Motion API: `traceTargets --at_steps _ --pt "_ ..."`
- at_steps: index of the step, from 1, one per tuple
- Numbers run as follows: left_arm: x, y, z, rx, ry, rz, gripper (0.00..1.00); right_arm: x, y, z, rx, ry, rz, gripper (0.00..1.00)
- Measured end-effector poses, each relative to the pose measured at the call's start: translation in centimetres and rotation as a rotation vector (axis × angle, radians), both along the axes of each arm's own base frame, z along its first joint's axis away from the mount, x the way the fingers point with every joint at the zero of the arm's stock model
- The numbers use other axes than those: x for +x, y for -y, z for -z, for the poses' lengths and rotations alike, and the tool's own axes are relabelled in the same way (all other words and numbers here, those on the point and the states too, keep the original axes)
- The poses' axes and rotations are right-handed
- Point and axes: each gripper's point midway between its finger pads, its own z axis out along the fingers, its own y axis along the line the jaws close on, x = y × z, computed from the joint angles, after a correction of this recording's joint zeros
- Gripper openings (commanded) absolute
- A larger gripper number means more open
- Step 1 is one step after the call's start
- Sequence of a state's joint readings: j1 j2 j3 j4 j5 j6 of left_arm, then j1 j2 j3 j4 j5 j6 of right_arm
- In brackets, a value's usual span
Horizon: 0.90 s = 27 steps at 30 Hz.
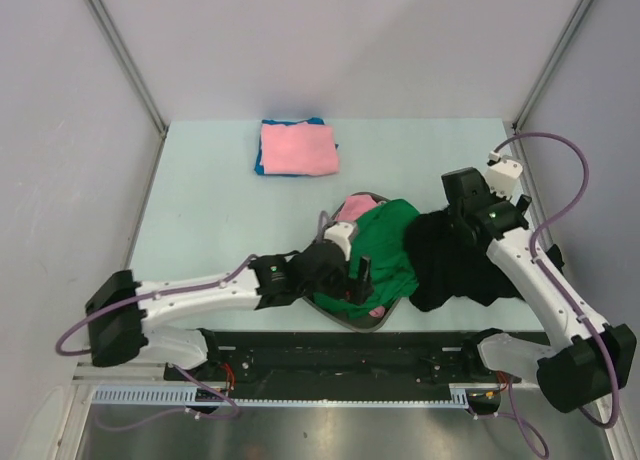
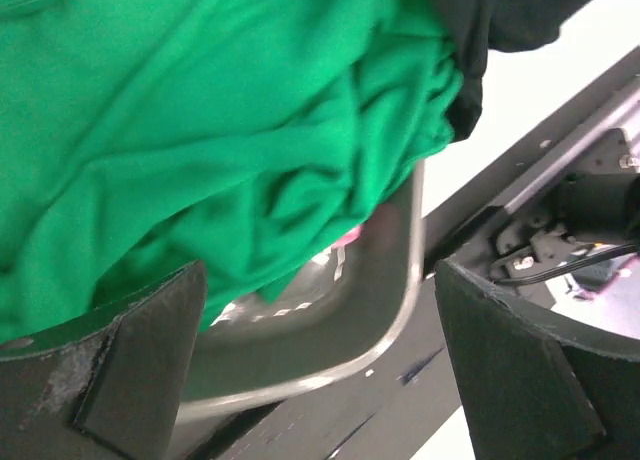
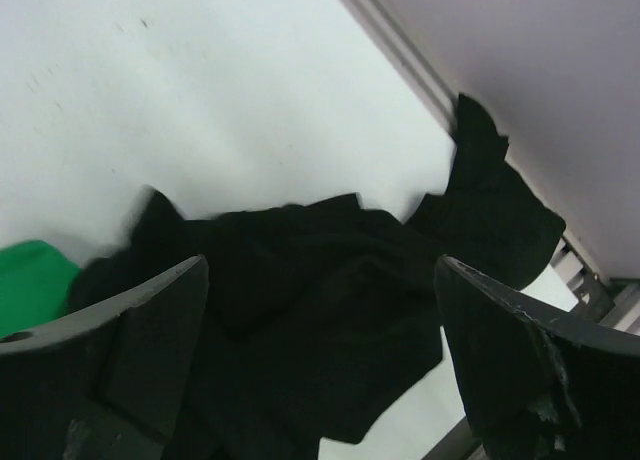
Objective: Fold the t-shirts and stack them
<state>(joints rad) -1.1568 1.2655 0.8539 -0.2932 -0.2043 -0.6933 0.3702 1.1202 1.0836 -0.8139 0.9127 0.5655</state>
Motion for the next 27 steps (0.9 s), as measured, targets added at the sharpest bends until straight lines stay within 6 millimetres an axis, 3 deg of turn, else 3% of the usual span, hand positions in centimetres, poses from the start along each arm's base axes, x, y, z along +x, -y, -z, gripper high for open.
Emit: traceTargets --at_steps 3,10,14,20,27 --pt "-0.4 4.0 -0.1 -0.037 -0.04 0.082 1.0 0.0 0.0 1.7 0.028 -0.041 0.009 1.0" --pt "-2.0 12.8 -1.8 -0.153 -0.107 0.269 1.0 -1.7 2.5 -2.7 0.076 0.136 0.066 1.0" --pt "-4.0 16.8 -2.4 -0.206 -0.144 0.36 1.0 -2.1 3.5 -3.2 0.078 0.155 0.094 1.0" --pt "-7.1 18.2 -0.6 -0.247 -0.252 0.414 1.0 -1.7 3.0 -2.7 0.089 0.13 0.064 1.0" --pt "-7.1 17.9 2.2 -0.24 -0.301 0.396 1.0 -1.5 2.5 -2.5 0.108 0.126 0.044 1.0"
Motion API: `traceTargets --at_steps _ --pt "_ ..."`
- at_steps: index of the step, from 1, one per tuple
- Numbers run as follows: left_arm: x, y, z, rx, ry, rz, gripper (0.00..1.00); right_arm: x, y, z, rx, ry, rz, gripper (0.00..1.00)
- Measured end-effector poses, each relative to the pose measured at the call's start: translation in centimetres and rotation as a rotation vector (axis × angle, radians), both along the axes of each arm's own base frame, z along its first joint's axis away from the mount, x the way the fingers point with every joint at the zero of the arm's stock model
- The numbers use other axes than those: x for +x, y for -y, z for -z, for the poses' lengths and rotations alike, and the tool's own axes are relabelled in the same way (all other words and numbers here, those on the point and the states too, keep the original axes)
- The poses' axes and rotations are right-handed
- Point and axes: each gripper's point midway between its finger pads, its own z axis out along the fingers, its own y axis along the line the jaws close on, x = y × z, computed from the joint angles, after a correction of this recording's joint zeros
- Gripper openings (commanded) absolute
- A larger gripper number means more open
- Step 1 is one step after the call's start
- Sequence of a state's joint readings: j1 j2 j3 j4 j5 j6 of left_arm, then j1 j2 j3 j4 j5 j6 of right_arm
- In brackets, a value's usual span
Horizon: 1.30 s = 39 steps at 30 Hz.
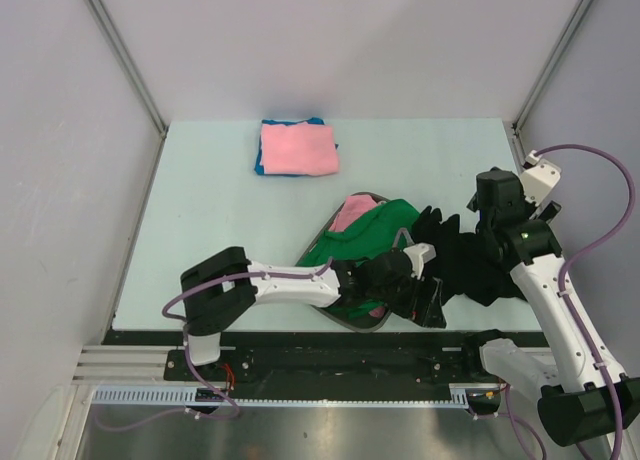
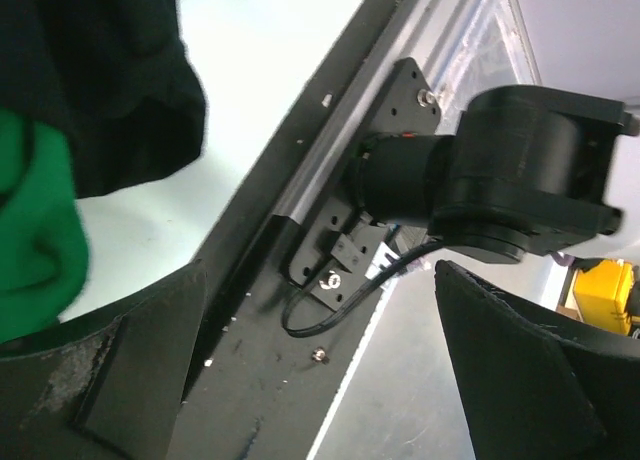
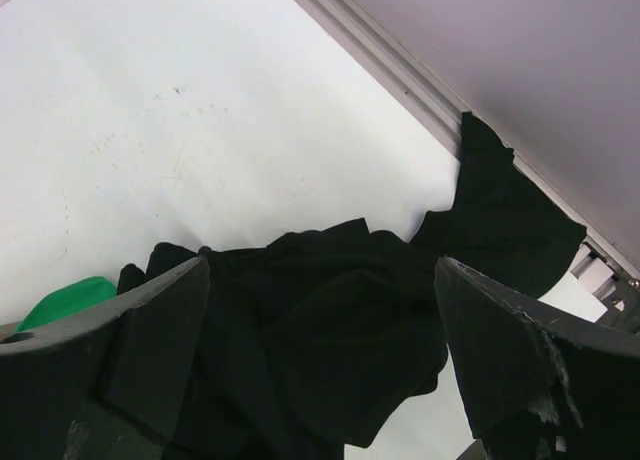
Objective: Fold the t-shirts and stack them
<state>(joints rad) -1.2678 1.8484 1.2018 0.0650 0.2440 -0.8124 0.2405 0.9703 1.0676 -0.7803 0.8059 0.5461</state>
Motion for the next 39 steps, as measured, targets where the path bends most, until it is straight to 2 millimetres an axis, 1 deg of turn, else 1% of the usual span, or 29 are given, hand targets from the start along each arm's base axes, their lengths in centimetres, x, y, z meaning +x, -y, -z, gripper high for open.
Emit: traceTargets --at_steps 3,4,5,7,8,10,11,13,14,17,19,21,23,26,28,30,32,34,36,39 --pt "1.4 -0.5 1.1 0.002 -0.002 -0.027 1.0 0.0 -0.2 0.1 0.008 -0.002 -0.01 1.0" --pt "2.2 -0.8 1.4 0.002 -0.003 -0.044 1.0 0.0 -0.2 0.2 0.01 -0.002 -0.013 1.0" --pt "2.8 -1.0 1.5 -0.009 -0.013 -0.052 1.0 -0.1 -0.3 0.2 0.013 -0.003 -0.017 1.0" --pt "5.1 -1.4 1.0 -0.048 -0.005 -0.09 1.0 -0.1 -0.4 0.2 0.019 0.001 -0.023 1.0" --pt "5.8 -1.6 0.9 -0.058 -0.003 -0.105 1.0 -0.2 -0.4 0.1 0.02 0.005 -0.024 1.0" --pt "7.7 -2.7 0.6 -0.079 0.002 -0.144 1.0 -0.2 -0.5 0.0 0.023 0.009 -0.029 0.99" --pt "8.3 -3.3 0.6 -0.082 0.003 -0.16 1.0 -0.2 -0.6 0.0 0.024 0.011 -0.032 1.0" --pt "9.8 -5.1 0.7 -0.089 0.007 -0.205 1.0 -0.3 -0.6 0.0 0.025 0.01 -0.036 1.0" --pt "10.5 -6.4 0.7 -0.091 0.01 -0.234 1.0 -0.3 -0.6 0.1 0.025 0.008 -0.036 1.0" --pt "12.9 -11.0 0.8 -0.089 0.018 -0.338 1.0 -0.3 -0.8 0.5 0.023 -0.003 -0.046 1.0" --pt "14.2 -13.7 0.9 -0.081 0.023 -0.404 1.0 0.1 -1.4 0.9 0.03 -0.019 -0.075 1.0" --pt "15.0 -16.0 1.0 -0.059 0.036 -0.464 1.0 1.0 -2.7 1.6 0.054 -0.043 -0.136 1.0" --pt "15.1 -17.3 1.1 -0.039 0.04 -0.494 1.0 2.6 -4.9 2.8 0.076 -0.078 -0.235 1.0" --pt "13.7 -18.2 0.7 -0.037 0.043 -0.49 1.0 5.1 -9.3 5.2 0.108 -0.139 -0.405 1.0" --pt "12.5 -18.5 -0.3 -0.047 0.052 -0.477 1.0 6.5 -11.9 6.9 0.125 -0.177 -0.5 1.0" --pt "11.0 -18.6 -2.1 -0.077 0.077 -0.459 1.0 8.0 -14.1 8.9 0.137 -0.213 -0.572 0.99" --pt "9.9 -18.6 -4.2 -0.119 0.108 -0.445 1.0 9.1 -15.1 11.1 0.139 -0.258 -0.601 1.0" --pt "9.0 -18.9 -5.8 -0.149 0.128 -0.438 1.0 10.3 -15.8 13.0 0.133 -0.294 -0.613 1.0" --pt "8.4 -19.7 -7.4 -0.179 0.149 -0.447 1.0 11.4 -16.3 15.0 0.121 -0.327 -0.624 1.0" --pt "8.0 -21.2 -9.3 -0.21 0.177 -0.477 1.0 12.4 -16.6 17.1 0.106 -0.366 -0.631 1.0"
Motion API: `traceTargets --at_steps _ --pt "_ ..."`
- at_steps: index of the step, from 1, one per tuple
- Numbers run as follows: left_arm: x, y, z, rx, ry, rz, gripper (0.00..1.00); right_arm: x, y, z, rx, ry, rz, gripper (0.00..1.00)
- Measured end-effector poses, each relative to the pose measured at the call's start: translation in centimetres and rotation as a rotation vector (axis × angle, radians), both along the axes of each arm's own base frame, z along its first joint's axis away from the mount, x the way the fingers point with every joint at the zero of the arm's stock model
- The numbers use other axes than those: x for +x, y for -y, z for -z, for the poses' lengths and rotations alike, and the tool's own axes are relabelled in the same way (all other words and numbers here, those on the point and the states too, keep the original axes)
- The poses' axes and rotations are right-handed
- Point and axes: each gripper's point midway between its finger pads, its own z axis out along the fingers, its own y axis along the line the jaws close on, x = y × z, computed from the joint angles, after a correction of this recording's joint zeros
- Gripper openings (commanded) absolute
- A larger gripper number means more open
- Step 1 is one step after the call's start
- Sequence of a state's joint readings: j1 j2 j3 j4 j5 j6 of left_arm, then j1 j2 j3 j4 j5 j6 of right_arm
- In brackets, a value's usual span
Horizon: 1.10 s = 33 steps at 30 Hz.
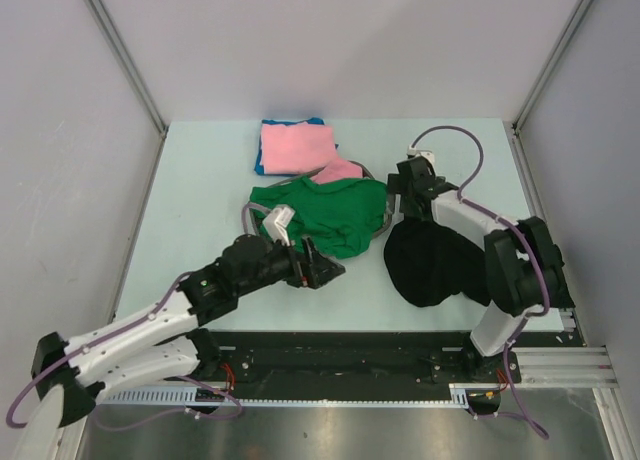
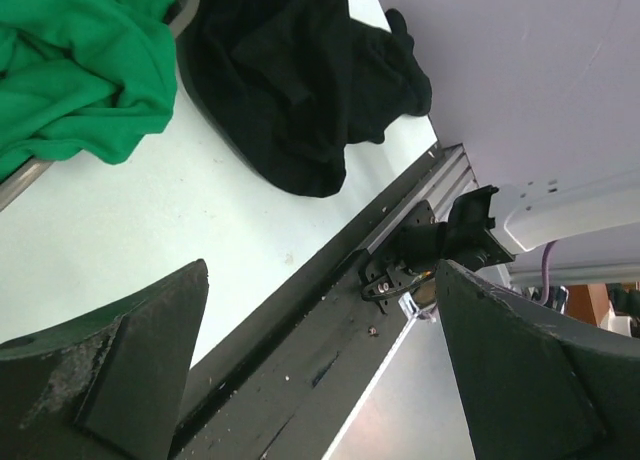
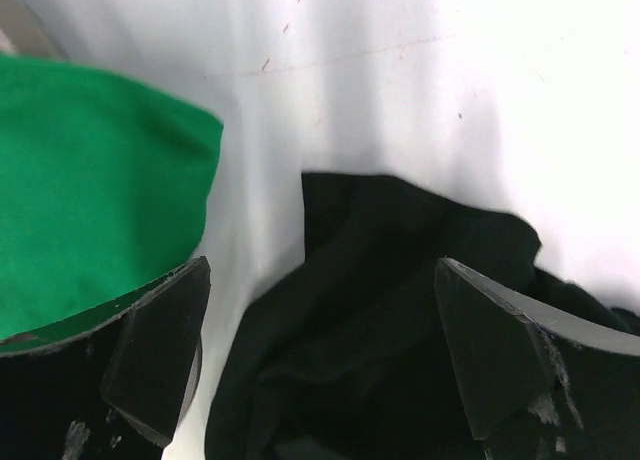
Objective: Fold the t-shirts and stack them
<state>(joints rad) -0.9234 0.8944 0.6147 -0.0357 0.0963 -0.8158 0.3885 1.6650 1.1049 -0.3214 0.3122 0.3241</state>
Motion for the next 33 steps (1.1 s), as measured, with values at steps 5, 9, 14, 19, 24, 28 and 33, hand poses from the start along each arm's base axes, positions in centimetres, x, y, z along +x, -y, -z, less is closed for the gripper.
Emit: traceTargets --at_steps 5,9,14,19,24,28,33 --pt "-0.8 -2.5 -1.5 -0.014 0.029 -0.049 1.0 2.9 -0.6 1.6 -0.044 0.005 -0.004 1.0" --pt "-0.9 -3.8 -1.3 0.012 0.027 -0.084 1.0 5.1 -2.9 1.7 -0.07 0.032 -0.038 1.0" --pt "-1.1 -4.6 -0.8 0.036 0.018 -0.102 1.0 6.1 -9.5 1.6 -0.064 0.058 -0.153 1.0" --pt "-1.4 -5.2 -0.7 0.028 0.018 -0.113 1.0 6.0 -17.1 1.9 -0.054 0.063 -0.281 1.0" --pt "-1.6 -5.6 -0.6 0.021 0.014 -0.12 1.0 6.0 -25.0 2.4 -0.04 0.057 -0.401 1.0" --pt "-1.6 -5.8 -0.6 0.023 0.017 -0.13 1.0 5.8 -30.3 1.9 -0.017 0.079 -0.471 1.0" --pt "-1.0 -6.2 0.4 0.072 0.017 -0.158 1.0 5.2 -30.6 -0.4 -0.046 0.109 -0.452 1.0"
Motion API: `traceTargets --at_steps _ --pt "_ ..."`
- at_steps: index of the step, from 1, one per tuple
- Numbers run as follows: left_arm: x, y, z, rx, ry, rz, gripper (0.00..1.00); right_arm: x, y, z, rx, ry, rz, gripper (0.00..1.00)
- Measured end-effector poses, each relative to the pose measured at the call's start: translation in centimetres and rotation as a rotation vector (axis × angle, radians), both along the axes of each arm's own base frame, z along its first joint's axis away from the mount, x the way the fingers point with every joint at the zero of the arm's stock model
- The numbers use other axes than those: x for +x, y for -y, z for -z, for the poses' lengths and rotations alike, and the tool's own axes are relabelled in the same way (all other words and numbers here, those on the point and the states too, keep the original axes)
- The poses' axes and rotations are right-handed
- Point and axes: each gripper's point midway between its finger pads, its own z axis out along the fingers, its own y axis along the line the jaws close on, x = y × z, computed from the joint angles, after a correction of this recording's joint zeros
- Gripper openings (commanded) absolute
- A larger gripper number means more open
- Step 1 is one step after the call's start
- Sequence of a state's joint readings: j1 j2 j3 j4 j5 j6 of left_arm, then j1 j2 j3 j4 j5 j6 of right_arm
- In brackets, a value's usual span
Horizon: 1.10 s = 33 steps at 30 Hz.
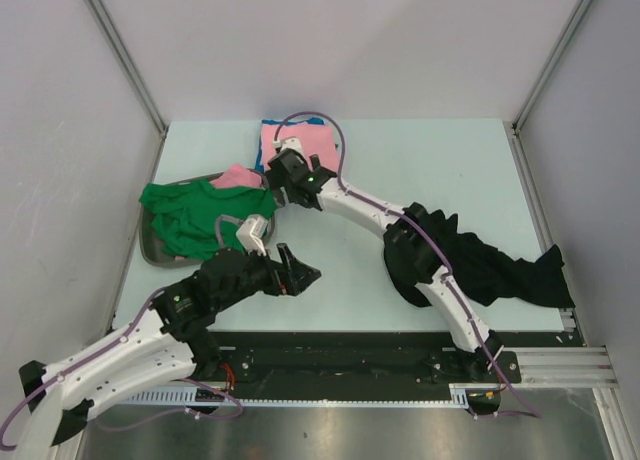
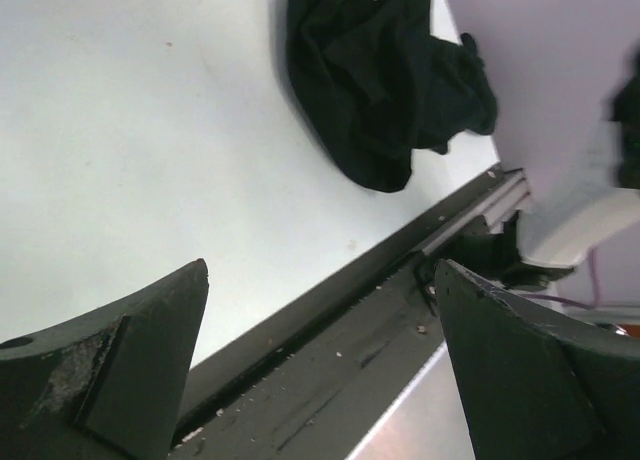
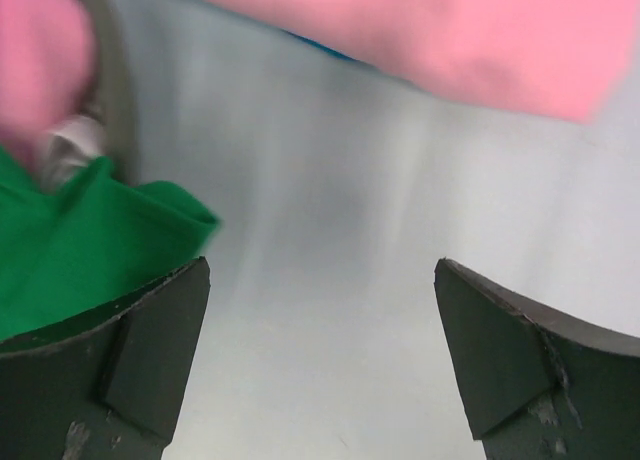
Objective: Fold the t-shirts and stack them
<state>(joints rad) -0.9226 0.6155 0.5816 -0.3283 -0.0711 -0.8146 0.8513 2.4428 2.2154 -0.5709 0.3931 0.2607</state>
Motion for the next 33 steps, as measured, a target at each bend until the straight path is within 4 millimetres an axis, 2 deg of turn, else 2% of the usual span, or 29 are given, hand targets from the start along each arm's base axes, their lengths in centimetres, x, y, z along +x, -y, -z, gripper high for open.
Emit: traceTargets --at_steps 2,5,7,9,11,14,17,19,22,27,30,33 --pt "0.6 0.0 1.0 0.039 -0.01 -0.013 1.0 0.1 2.3 -1.3 -0.026 0.029 0.05 1.0" --pt "2.6 -0.5 3.9 0.136 -0.062 -0.063 1.0 -1.0 8.1 -4.2 -0.079 0.06 0.14 1.0" --pt "4.1 -1.2 6.2 0.207 -0.108 -0.106 1.0 -2.2 12.1 -7.5 -0.085 0.094 0.204 1.0" --pt "5.2 -1.8 8.5 0.275 -0.16 -0.139 1.0 -3.3 15.6 -11.8 -0.037 0.164 0.268 1.0" --pt "6.1 -2.6 10.8 0.347 -0.209 -0.172 1.0 -5.0 18.3 -15.5 0.016 0.225 0.311 0.99" --pt "7.9 -3.4 12.8 0.416 -0.264 -0.211 1.0 -8.3 21.3 -20.6 0.116 0.309 0.343 1.0" --pt "10.5 -3.6 13.2 0.441 -0.275 -0.247 1.0 -11.1 23.2 -23.5 0.19 0.359 0.354 1.0" --pt "12.7 -3.4 13.1 0.449 -0.273 -0.261 1.0 -12.4 24.1 -24.1 0.211 0.371 0.358 1.0" --pt "16.6 -2.6 13.3 0.462 -0.281 -0.28 1.0 -14.3 25.5 -23.5 0.211 0.361 0.358 1.0" --pt "21.5 -2.2 14.9 0.498 -0.307 -0.3 1.0 -16.6 27.6 -23.0 0.217 0.347 0.37 1.0" --pt "22.6 -2.1 15.6 0.491 -0.328 -0.296 0.99 -17.8 29.0 -23.6 0.238 0.361 0.38 1.0" --pt "22.8 -2.6 15.8 0.487 -0.347 -0.296 0.96 -18.7 30.2 -24.5 0.266 0.385 0.39 1.0"
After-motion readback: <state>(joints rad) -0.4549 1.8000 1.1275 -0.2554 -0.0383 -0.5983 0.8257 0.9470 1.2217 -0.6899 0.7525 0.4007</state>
